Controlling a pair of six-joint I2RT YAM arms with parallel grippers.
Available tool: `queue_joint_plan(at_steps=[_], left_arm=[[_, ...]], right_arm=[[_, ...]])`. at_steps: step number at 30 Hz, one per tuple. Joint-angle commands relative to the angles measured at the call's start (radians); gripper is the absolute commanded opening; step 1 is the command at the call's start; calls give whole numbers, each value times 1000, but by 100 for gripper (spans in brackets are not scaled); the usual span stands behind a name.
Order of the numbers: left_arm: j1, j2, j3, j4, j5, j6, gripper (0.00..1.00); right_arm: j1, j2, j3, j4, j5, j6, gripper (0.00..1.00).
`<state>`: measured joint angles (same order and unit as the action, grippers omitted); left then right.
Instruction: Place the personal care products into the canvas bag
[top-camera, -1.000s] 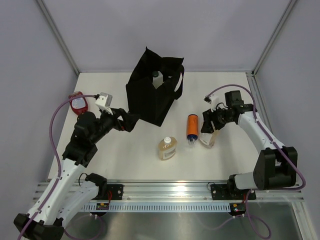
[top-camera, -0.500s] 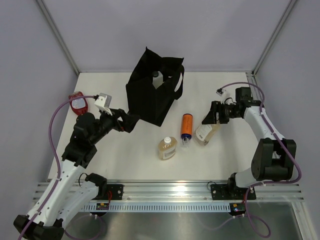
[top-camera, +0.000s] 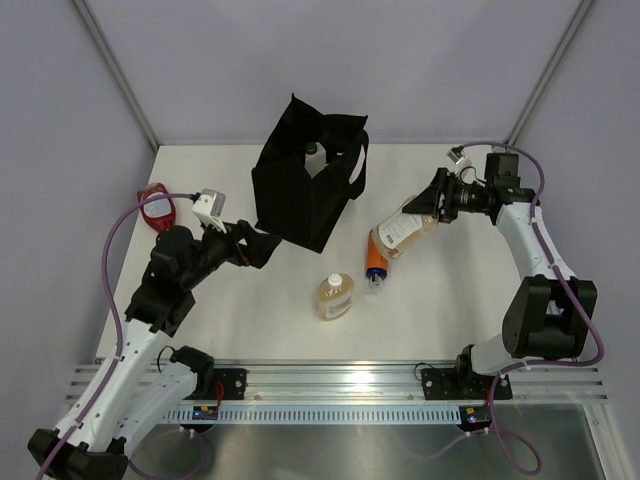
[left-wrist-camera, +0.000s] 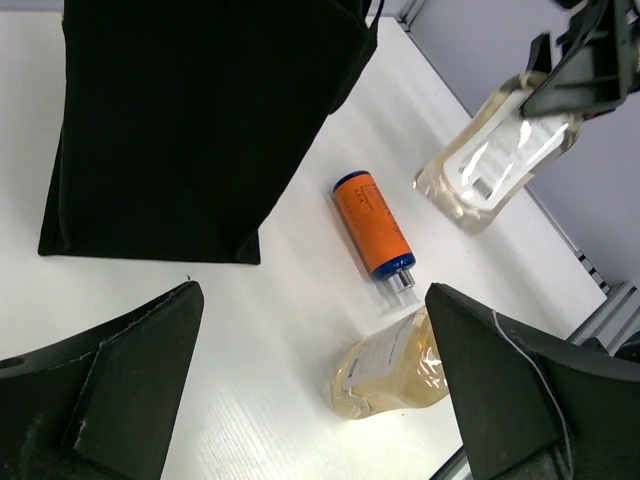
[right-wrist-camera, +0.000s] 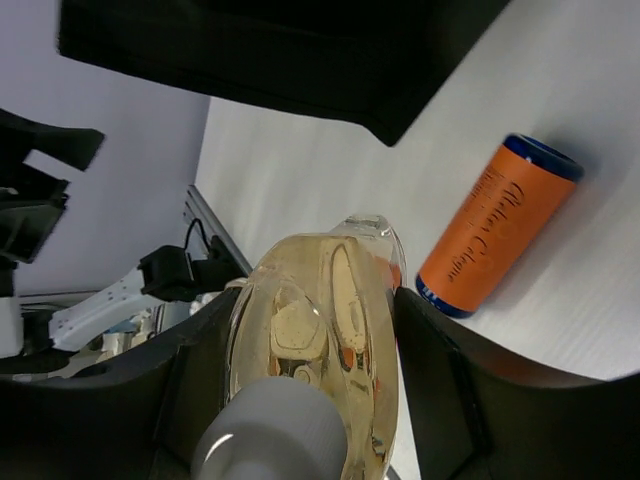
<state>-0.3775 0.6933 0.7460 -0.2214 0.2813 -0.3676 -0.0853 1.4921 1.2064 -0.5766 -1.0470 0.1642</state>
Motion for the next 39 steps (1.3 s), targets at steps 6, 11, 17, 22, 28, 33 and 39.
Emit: queue_joint_plan(at_steps=[6, 11, 17, 22, 28, 33, 39], left_arm=[[2, 18, -20, 62, 22, -50, 99], [2, 52, -10, 88, 27, -80, 99], [2, 89, -16, 106, 36, -99, 99], [2, 112, -4, 91, 44, -103, 99], [2, 115, 9, 65, 24, -106, 99], [2, 117, 32, 27, -13, -97, 99], [2, 115, 32, 7, -51, -83, 99]], right_arm=[[7, 37, 238, 441, -263, 501, 0], [45, 117, 353, 789, -255, 813, 0], [180, 315, 630, 1024, -199, 1072, 0], [257, 577, 976, 1034, -110, 1170, 0], [349, 758, 1243, 886, 5, 1026, 0], [367, 848, 1340, 742, 85, 813, 0], [392, 820, 1354, 451, 142, 329, 0]])
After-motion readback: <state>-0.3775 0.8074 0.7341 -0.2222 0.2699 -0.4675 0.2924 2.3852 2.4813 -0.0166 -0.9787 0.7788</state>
